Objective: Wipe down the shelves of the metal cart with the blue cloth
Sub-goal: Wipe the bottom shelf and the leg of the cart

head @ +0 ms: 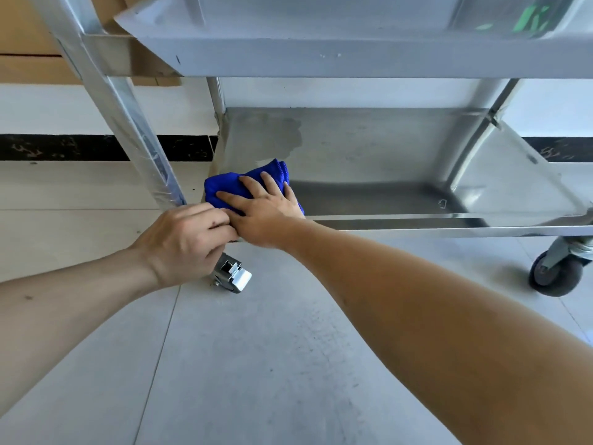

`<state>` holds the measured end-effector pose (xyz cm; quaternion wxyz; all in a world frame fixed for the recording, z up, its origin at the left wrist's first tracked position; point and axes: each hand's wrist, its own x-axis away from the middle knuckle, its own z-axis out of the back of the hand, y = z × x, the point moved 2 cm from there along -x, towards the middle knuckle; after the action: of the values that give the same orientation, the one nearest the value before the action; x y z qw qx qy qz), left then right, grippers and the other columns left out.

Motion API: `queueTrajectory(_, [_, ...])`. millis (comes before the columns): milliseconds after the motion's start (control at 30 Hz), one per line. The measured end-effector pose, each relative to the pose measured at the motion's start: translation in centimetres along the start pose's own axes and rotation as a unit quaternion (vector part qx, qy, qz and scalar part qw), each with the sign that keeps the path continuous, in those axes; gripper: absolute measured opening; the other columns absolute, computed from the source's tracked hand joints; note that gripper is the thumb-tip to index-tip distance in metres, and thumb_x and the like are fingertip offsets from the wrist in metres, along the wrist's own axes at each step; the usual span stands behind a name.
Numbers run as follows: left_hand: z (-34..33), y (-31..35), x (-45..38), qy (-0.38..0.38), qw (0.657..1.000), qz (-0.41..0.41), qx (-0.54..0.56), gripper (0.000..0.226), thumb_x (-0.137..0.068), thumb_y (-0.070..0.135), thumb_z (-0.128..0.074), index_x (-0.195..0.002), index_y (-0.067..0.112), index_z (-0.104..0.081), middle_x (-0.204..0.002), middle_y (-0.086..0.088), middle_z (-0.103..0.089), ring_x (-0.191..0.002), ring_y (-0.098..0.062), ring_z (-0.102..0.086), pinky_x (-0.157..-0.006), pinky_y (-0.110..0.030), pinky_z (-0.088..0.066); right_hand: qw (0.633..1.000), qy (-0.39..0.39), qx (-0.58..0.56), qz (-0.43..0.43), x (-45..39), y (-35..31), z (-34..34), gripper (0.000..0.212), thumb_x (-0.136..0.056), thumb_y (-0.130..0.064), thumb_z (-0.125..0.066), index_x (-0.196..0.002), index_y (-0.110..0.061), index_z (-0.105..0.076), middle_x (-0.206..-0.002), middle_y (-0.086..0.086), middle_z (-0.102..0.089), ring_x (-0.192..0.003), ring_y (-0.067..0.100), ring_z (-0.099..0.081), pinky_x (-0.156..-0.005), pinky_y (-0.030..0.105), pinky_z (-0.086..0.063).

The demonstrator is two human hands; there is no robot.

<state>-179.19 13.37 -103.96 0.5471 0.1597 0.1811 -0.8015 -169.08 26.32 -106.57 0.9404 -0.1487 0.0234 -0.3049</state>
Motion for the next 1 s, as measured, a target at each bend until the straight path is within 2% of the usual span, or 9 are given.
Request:
queueTrajectory(233, [-1.0,3.1,-2.8,-0.028,0.998,-0.002,0.059,0.021,-0.081,0.001,-0.052,-0.098,0.006,-0.064,-0.094,-0.008,-0.059,-0.081,-0.023,-0.053,-0.066,-0.038,-0.050,0.999,0.023,0.009,-0.026,3.3,4.8,1.3,0.056,-0.095,-0.070,-0.027,-0.149,-0.058,-0.016,-0.166,-0.009,-0.008,-0.152,0.027,0.005,-0.120,0.055,0.001])
queueTrajectory(367, [-2.4,5.0,-5.8,-0.011,0.997,-0.020,0.071,0.021,-0.086,0.007,-0.047,-0.100,0.006,-0.062,-0.097,-0.010,-0.058,-0.083,-0.026,-0.054,-0.072,-0.040,-0.049,0.997,0.043,0.013,-0.060,5.5,8.9,2.3,0.059,-0.094,-0.072,-0.030,-0.150,-0.058,-0.016,-0.166,-0.010,-0.011,-0.151,0.025,0.004,-0.121,0.054,-0.001])
queueTrajectory(500, [-4.1,7.0,-9.0,0.011,0.996,-0.021,0.085,0.020,-0.084,0.008,-0.053,-0.102,0.005,-0.064,-0.098,-0.011,-0.060,-0.084,-0.029,-0.056,-0.076,-0.041,-0.049,0.992,0.057,0.021,-0.107,7.4,13.6,3.9,0.060,-0.093,-0.074,-0.028,-0.149,-0.058,-0.016,-0.165,-0.008,-0.013,-0.150,0.027,0.000,-0.120,0.053,-0.005])
queueTrajectory(567, [-5.1,8.2,-10.5,0.013,0.996,-0.018,0.092,0.021,-0.084,0.010,-0.056,-0.103,0.006,-0.064,-0.098,-0.010,-0.060,-0.086,-0.029,-0.057,-0.077,-0.043,-0.049,0.989,0.064,0.042,-0.127,8.4,16.1,4.6,0.060,-0.093,-0.072,-0.029,-0.150,-0.057,-0.015,-0.164,-0.008,-0.014,-0.149,0.028,-0.003,-0.119,0.053,-0.008])
queueTrajectory(867, [-9.3,14.0,-16.1,0.063,0.991,-0.055,0.106,0.019,-0.088,0.015,-0.056,-0.103,0.009,-0.066,-0.098,-0.008,-0.062,-0.089,-0.029,-0.058,-0.077,-0.041,-0.046,0.969,0.082,0.064,-0.224,13.0,26.7,7.0,0.064,-0.089,-0.074,-0.022,-0.150,-0.057,-0.014,-0.165,-0.009,-0.012,-0.150,0.027,-0.003,-0.120,0.052,-0.007])
queueTrajectory(1000, [-10.5,16.2,-18.2,0.086,0.988,-0.055,0.119,0.018,-0.087,0.010,-0.056,-0.099,0.008,-0.069,-0.093,-0.008,-0.063,-0.085,-0.029,-0.058,-0.073,-0.043,-0.045,0.945,0.100,0.050,-0.306,16.1,32.0,8.5,0.066,-0.089,-0.074,-0.021,-0.151,-0.054,-0.017,-0.165,-0.009,-0.016,-0.150,0.026,-0.004,-0.120,0.051,-0.006])
